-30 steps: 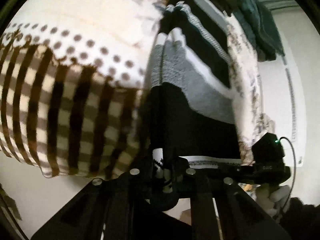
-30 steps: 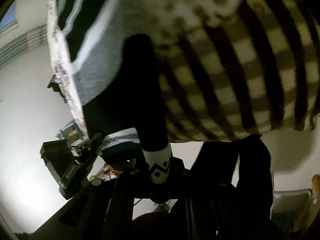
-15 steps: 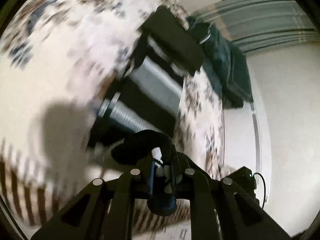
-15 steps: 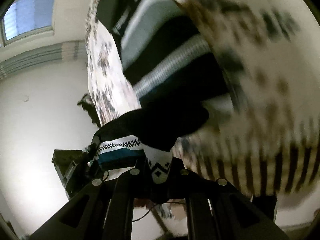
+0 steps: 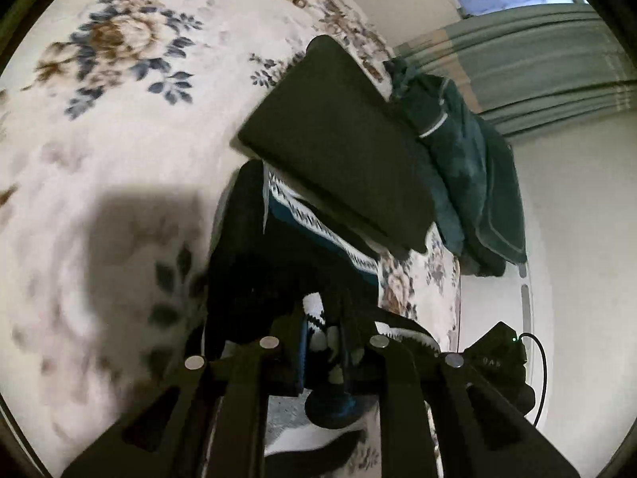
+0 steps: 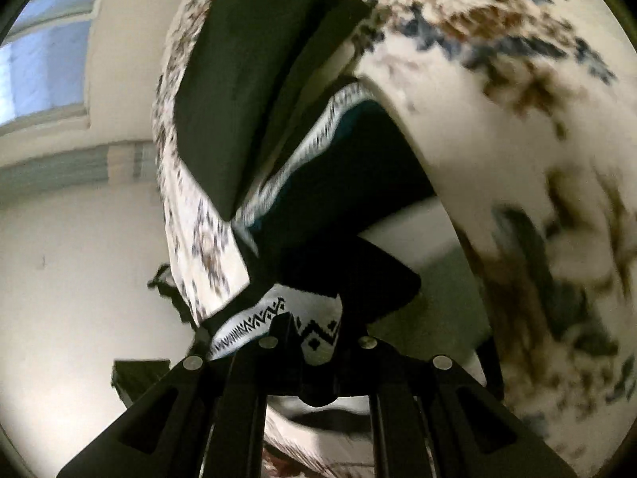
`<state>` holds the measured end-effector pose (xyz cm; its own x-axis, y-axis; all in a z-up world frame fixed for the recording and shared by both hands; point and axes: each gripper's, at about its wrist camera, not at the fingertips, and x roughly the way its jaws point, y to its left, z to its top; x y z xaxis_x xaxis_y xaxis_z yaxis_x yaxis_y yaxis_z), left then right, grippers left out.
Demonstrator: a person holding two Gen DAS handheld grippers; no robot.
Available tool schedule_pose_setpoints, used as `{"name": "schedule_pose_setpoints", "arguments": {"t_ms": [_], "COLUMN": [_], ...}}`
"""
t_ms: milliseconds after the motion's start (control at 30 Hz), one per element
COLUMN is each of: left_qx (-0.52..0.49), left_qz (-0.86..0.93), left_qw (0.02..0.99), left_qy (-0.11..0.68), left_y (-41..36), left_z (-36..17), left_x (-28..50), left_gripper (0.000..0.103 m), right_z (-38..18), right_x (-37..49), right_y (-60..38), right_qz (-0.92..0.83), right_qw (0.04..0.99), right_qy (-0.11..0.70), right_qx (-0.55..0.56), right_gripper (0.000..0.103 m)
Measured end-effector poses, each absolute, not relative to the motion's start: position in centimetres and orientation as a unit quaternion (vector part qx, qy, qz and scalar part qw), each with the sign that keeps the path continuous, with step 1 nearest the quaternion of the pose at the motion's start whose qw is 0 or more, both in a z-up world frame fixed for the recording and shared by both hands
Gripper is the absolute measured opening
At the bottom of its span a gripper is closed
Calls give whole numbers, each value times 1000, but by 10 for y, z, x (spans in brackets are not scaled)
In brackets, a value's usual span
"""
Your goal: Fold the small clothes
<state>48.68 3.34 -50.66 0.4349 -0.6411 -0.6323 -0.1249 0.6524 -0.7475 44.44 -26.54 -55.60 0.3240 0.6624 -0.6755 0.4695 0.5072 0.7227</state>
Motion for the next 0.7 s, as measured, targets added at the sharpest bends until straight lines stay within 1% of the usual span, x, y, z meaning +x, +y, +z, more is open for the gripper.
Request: {"name": "schedule_pose_setpoints", "arguments": {"t_ms": [33,67,100,133,167,200,300,433,500,567,633,667,700], "left_qx": [-377,-373,-375,-377,-382,-386,-396,-367,-352,-353,-362,-372,-382], "left_qz": [-164,-154,-150,-144,-140,-139,-138,-135,-127,-117,-114,-114,-114], "left_qw": [756,757,756,759,763,764,765,779,781,776,768,760,754], "left_qy": [509,514,515,511,503,497,489,491,500,509,517,520,522], "left_y": [33,33,34,37,42,45,61,77,86,92,95,94,93], "left_z": [-511,-514,-517,-517,-517,-516,-512,-504,-504,-507,-512,-515,-518], "left_x": [498,508,516,521,524,525,525,498,466,435,406,390,375], "left_gripper": [16,25,43,54,65,65,65,65,65,65,65,67,74], "right_z": [-559,-562,-563,-562,-559,-555,-542,-532,-538,-547,-557,-558,-562], "right_x": [457,466,471,477,480,482,479,453,424,400,387,385,385], "right_y": [-267,-268,-269,-271,-274,-279,-288,-296,-300,-307,-315,-318,-321], "right_qz": [73,74,74,74,74,76,76,75,70,66,64,64,70], "right_qw": [652,652,652,656,663,669,683,703,697,684,673,672,670], "right_qy": [571,571,568,559,547,535,534,568,593,616,636,639,644], "right_qx": [494,494,497,501,506,510,493,422,396,385,372,368,363], "right_gripper": [13,16,23,30,47,56,57,58,66,67,74,81,86]}}
